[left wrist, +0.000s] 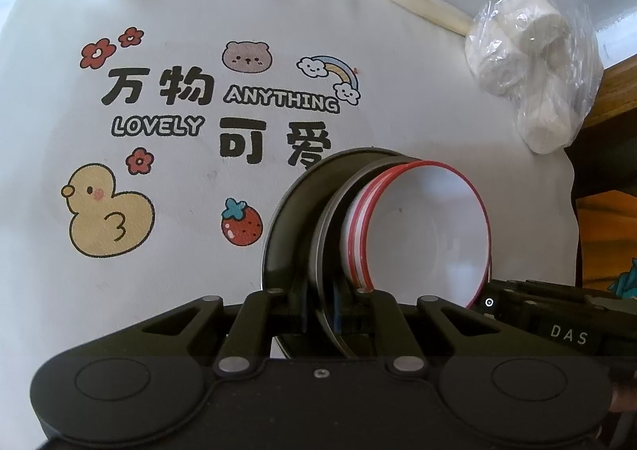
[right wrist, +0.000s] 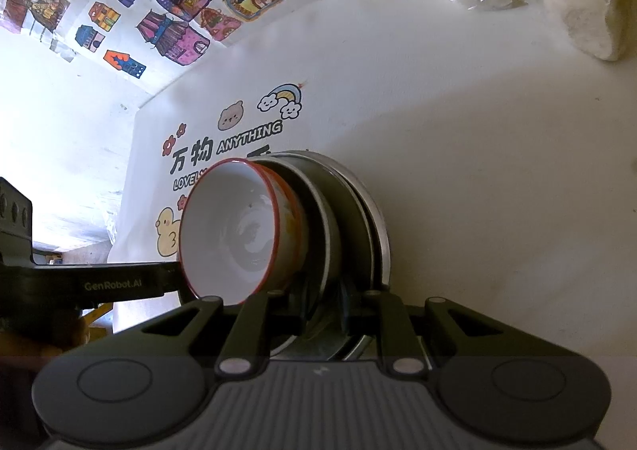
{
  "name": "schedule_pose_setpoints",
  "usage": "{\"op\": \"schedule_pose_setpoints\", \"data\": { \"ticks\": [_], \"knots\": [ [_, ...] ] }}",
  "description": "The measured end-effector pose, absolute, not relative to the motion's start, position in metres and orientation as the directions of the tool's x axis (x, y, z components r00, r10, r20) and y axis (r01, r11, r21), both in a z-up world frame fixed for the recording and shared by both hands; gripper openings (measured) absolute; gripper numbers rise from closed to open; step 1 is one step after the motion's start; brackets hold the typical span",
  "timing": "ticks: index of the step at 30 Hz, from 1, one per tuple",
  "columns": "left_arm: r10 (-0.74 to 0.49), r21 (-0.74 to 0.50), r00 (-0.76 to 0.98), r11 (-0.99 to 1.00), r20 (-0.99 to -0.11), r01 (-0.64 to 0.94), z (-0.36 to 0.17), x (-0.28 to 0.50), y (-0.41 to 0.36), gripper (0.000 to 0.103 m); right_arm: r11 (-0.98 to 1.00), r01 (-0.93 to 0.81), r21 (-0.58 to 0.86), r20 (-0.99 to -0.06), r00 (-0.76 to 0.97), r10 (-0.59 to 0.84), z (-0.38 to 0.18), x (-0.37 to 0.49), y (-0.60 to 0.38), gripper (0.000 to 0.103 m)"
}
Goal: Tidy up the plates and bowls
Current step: 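Lower the steel bowl onto the steel plate stack with both grippers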
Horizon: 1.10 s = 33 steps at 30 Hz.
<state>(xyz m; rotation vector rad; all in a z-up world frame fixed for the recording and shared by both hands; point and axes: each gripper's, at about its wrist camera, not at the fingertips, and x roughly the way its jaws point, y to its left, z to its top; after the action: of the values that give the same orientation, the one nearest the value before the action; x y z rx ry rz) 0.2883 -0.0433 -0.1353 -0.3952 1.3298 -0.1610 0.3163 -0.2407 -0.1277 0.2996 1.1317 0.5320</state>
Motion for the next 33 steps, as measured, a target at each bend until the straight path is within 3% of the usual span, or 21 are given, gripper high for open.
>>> {"op": "schedule_pose_setpoints", "data": {
  "ticks": [33],
  "knots": [
    [-0.337,-0.364,0.226,0.927,-0.914,-0.093,-0.1383,0.2852,-0.0489,0.012,0.844,-0.236,0.482,-0.773,0.338,0.537,-0.1253,0.3099,-0.2472,0.02]
  ]
}}
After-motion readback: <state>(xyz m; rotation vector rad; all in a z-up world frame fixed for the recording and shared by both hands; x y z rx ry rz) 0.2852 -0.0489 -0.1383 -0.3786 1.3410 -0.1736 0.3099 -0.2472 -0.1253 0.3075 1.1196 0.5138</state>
